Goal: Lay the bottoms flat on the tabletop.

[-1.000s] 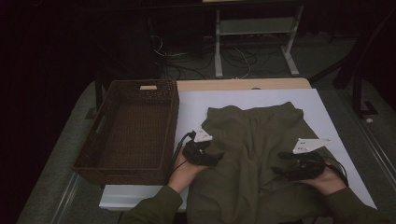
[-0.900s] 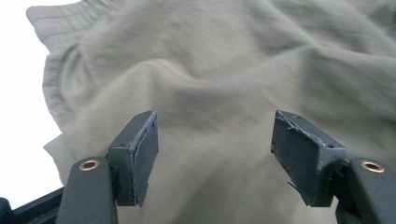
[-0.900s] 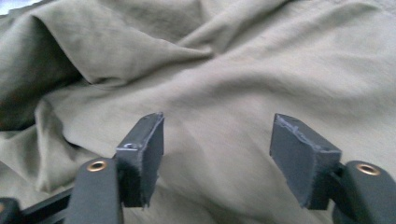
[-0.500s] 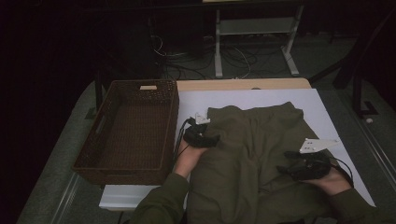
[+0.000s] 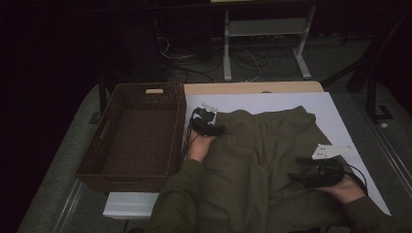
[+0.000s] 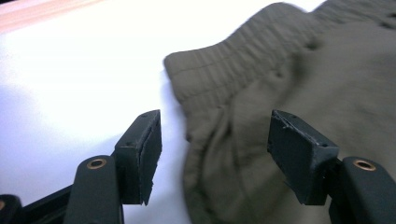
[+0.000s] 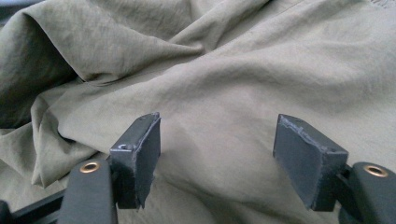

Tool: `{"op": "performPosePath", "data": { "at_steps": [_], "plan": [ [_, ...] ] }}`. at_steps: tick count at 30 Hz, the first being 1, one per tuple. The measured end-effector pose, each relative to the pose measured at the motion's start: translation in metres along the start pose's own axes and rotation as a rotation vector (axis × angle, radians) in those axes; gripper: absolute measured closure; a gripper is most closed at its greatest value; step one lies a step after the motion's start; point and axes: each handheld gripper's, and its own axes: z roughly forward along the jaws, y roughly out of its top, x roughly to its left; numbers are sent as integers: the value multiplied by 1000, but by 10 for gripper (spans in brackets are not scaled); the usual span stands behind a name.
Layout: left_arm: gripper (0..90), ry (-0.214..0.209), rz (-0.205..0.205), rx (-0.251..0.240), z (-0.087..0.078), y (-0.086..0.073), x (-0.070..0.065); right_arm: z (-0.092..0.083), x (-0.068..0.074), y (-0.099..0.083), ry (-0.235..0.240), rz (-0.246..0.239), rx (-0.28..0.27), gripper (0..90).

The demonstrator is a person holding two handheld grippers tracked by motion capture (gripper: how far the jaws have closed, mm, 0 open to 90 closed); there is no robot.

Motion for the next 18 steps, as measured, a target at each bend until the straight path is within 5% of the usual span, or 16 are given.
{"op": "performPosePath", "data": {
  "at_steps": [6,9,14,18],
  "plan": [
    [370,-53,5,71,15,-1,-2,-2,-1,-1,-2,6,-6,316],
    [495,-52,44,83,16,-1,-7,-2,-1,-1,-3,9,-7,316],
    [860,-32,67,66,12,2,-6,-1,-1,-2,-4,9,-5,317],
    [886,0,48,32,16,10,2,-1,-1,-2,-6,10,-4,318]
  ]
}}
